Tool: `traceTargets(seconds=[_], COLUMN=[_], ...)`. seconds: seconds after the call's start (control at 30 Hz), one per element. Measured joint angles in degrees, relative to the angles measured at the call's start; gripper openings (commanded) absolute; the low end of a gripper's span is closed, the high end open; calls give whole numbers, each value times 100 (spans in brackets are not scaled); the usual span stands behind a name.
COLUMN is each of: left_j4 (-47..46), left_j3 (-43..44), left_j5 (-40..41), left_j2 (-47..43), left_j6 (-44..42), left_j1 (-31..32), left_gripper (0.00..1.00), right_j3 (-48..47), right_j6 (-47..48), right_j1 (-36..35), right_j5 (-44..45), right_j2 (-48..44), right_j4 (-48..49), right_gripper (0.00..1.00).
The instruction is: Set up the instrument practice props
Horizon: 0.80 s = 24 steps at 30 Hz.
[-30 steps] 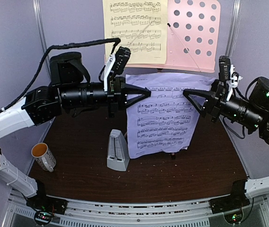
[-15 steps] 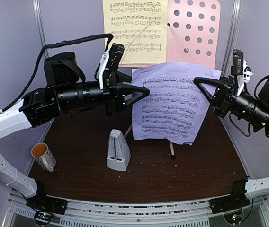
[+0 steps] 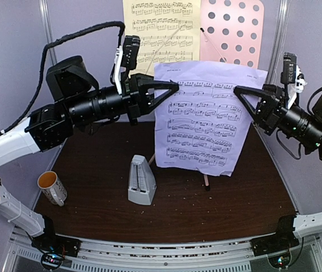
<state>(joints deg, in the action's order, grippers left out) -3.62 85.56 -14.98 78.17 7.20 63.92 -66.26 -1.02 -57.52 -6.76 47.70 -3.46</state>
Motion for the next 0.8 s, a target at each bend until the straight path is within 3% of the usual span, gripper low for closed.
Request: traceTargets(seconds=[0.07,0.17,0.4,0.5,0.8], left_j4=[-118,-170,-59,-61,146], left_j3=[46,284,1119,1213,1373], left_j5=[103,350,1307,1773,2780], left_j2=[0,28,144,127,122], left_j6=[90,249,531,627,638], left_j1=[-2,-2,-2,-2,-2], left_gripper=[0,0,0,0,0], right_j3=[-20,-114,-717,-1054,-2264], right_j6=[72,125,341,490,1088], right_j1=[105,267,662,761,804], right_j5=[334,883,2096,2498,2898], right_j2=[9,83,498,765,2225], right_j4=[42,98,304,369,219], right_gripper=[55,58,57,52,48])
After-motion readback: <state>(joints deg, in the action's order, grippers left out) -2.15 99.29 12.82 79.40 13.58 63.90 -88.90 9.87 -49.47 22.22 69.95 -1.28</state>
